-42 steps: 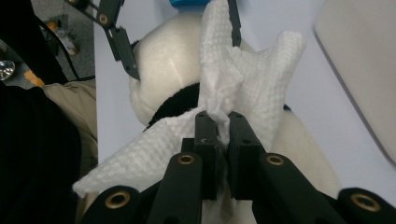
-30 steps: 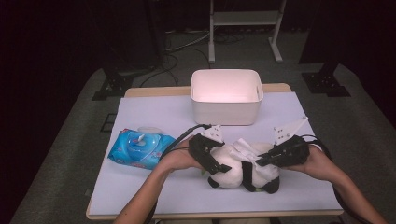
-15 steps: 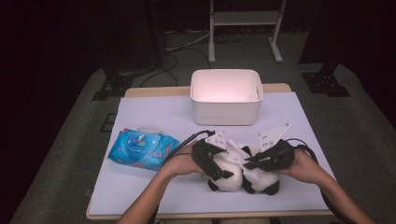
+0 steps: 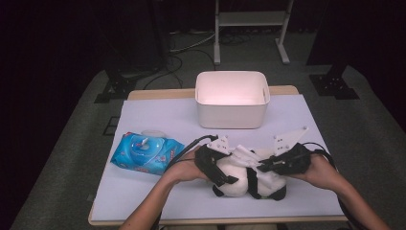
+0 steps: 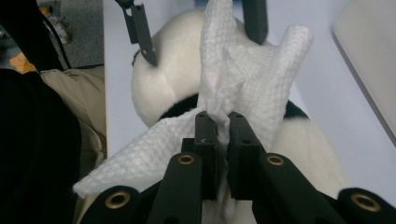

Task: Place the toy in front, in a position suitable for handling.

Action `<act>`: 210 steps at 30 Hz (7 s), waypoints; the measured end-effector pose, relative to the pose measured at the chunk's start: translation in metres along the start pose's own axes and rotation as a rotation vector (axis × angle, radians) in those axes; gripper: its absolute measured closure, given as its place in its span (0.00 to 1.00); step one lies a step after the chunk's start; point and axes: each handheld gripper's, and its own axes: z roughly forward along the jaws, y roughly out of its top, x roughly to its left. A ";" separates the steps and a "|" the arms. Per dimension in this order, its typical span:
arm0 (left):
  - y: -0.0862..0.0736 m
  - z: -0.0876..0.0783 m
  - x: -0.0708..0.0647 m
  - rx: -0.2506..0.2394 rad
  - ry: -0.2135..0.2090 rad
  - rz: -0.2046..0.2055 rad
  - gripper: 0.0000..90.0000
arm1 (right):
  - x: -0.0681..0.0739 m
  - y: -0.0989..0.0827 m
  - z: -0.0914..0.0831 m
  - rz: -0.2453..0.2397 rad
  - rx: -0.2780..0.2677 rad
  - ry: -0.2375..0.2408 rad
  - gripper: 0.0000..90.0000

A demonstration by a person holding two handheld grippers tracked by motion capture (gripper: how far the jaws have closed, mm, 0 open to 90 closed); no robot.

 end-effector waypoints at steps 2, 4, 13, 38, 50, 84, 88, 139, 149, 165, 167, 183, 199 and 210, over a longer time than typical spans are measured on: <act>-0.001 0.000 0.000 -0.009 -0.002 -0.003 0.10 | -0.002 -0.008 -0.007 0.013 -0.012 -0.007 0.93; -0.002 -0.001 0.000 -0.009 -0.005 -0.004 0.11 | -0.002 -0.013 -0.012 0.025 -0.022 -0.013 0.93; -0.001 -0.003 0.001 -0.010 -0.003 -0.004 0.12 | 0.001 -0.038 -0.029 0.086 -0.070 -0.034 0.92; 0.003 -0.002 0.002 0.012 0.006 -0.028 0.12 | 0.013 -0.033 -0.024 0.053 -0.086 -0.040 0.92; 0.004 0.000 0.000 0.029 0.018 -0.019 0.11 | 0.014 -0.004 0.011 -0.017 -0.055 0.040 0.91; 0.008 0.000 -0.013 0.079 0.036 0.052 0.11 | -0.017 -0.011 -0.021 0.045 -0.025 -0.032 0.92; 0.006 0.000 -0.014 0.074 0.036 0.052 0.11 | -0.023 -0.002 -0.010 0.039 -0.008 -0.015 0.91; 0.001 -0.006 -0.022 0.100 0.009 0.050 0.12 | -0.028 -0.004 -0.012 0.060 -0.009 0.024 0.92; 0.000 -0.007 -0.023 0.093 0.009 0.035 0.13 | -0.029 -0.027 -0.035 0.115 -0.010 0.013 0.92; 0.003 -0.003 -0.021 0.107 0.026 0.035 0.14 | -0.041 -0.005 -0.014 0.101 0.036 0.049 0.92; 0.003 -0.003 -0.022 0.111 0.026 0.043 0.14 | -0.044 0.002 -0.007 0.089 0.045 0.058 0.92; 0.001 -0.004 -0.024 0.104 0.030 0.049 0.14 | -0.051 0.008 0.002 0.096 0.072 0.064 0.92; -0.001 -0.004 -0.025 0.096 0.026 0.041 0.14 | -0.044 -0.040 -0.035 0.187 0.001 0.004 0.92; 0.001 -0.003 -0.023 0.088 0.039 0.007 0.14 | -0.032 -0.062 -0.044 0.206 -0.020 0.012 0.92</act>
